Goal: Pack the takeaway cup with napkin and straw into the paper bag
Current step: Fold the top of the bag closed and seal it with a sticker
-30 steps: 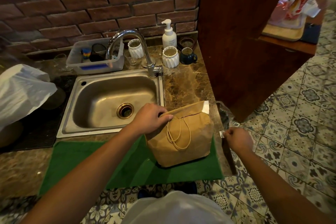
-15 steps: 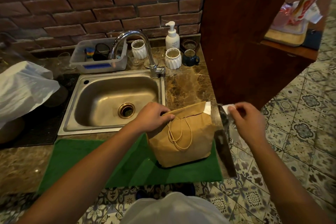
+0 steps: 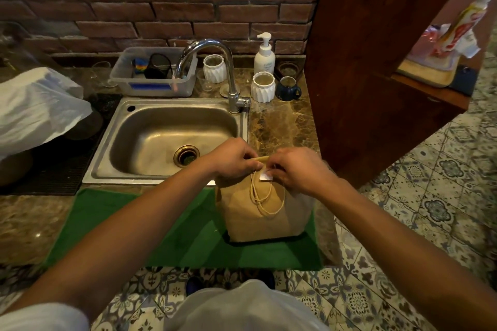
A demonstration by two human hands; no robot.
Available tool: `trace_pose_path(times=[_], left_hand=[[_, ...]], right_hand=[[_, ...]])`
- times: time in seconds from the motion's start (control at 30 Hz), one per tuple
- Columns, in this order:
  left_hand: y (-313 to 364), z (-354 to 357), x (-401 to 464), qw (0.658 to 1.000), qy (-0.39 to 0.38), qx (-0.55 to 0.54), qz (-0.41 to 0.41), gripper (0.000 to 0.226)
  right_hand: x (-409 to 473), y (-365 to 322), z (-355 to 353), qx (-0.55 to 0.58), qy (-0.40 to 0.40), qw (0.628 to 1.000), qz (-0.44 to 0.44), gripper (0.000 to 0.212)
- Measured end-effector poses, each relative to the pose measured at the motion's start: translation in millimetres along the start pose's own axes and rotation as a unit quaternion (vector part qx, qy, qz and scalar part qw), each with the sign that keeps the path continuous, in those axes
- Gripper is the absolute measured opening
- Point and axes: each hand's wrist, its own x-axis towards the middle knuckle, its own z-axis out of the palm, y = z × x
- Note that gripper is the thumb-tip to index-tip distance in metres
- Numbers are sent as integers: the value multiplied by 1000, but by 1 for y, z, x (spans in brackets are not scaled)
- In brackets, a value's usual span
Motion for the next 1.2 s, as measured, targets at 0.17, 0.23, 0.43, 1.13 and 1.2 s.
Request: trace_pose_path(times=[0.17,0.23,0.43,1.13,1.2], left_hand=[[2,-2,-2,1000,-5,6,11,18],[4,-3,-2,1000,-8,9,16,18],[5,-4,-2,1000,-13,0,15,22],[7,3,-9,999,-25,-1,36,14],[7,2,-9,999,-25,11,44,15]], right_hand=[[9,-4,-2,-17,-18,1000,-11,24],[9,-6,-2,-27,-20,999,-19,24],[11,-8,2,-67,-15,997,-21,27],[-1,-17,17,-122,14,992,15,33],[-1,-20,16,-136,11,990,24,33]])
